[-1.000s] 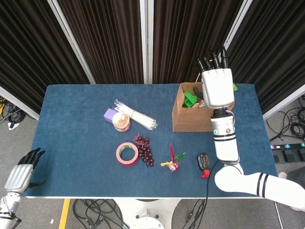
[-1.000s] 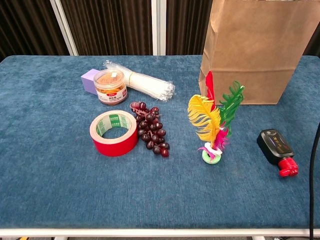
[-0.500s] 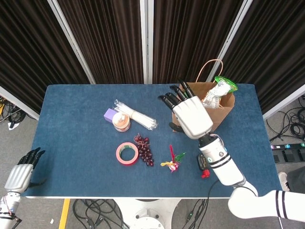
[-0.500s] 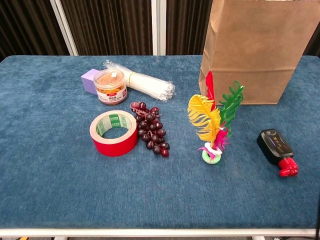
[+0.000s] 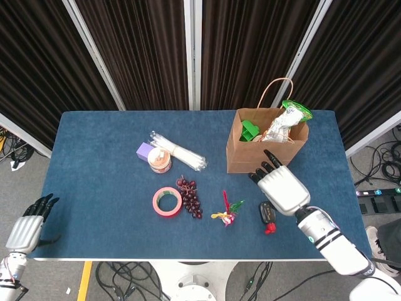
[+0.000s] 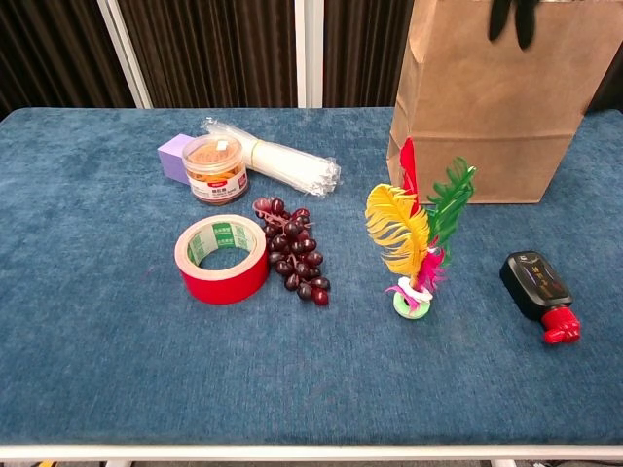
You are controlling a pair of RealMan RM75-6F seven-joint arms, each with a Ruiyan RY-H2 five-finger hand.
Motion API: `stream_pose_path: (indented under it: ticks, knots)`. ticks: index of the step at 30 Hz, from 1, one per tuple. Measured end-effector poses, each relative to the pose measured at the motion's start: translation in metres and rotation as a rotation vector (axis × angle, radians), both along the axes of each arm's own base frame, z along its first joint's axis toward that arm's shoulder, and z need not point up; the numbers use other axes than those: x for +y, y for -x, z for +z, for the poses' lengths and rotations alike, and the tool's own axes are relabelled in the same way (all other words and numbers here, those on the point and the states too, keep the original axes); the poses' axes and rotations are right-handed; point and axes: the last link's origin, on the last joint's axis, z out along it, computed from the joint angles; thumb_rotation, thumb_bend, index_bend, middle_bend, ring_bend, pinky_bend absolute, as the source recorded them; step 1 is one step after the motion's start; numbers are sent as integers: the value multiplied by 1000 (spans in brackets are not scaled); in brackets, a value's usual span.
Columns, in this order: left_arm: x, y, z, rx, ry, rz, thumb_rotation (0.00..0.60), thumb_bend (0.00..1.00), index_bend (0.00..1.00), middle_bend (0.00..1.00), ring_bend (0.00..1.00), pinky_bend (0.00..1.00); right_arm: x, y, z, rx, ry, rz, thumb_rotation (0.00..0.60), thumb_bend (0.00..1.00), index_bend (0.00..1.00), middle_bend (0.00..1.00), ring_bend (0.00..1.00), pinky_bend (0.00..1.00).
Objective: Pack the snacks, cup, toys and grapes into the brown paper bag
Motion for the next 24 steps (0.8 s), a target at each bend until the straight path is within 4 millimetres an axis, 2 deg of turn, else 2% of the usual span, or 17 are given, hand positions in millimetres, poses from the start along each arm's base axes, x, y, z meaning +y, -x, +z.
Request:
stream_pose_path:
  ticks: [8, 18, 24]
  knots:
    - [1, 0, -1, 11, -1, -2, 600, 233, 137, 133, 27, 168, 8, 60, -8, 94, -71, 50, 600, 0, 279, 298, 167, 0]
    - [8, -4, 1, 4, -56, -32, 600, 233, 138, 133, 27, 168, 11, 128, -20, 254, -189, 298, 600, 0, 220, 255, 114, 0]
    - [13, -8, 3, 5, -95, -62, 600, 232, 137, 133, 27, 168, 18, 149, -36, 232, -274, 314, 600, 0, 197, 234, 98, 0]
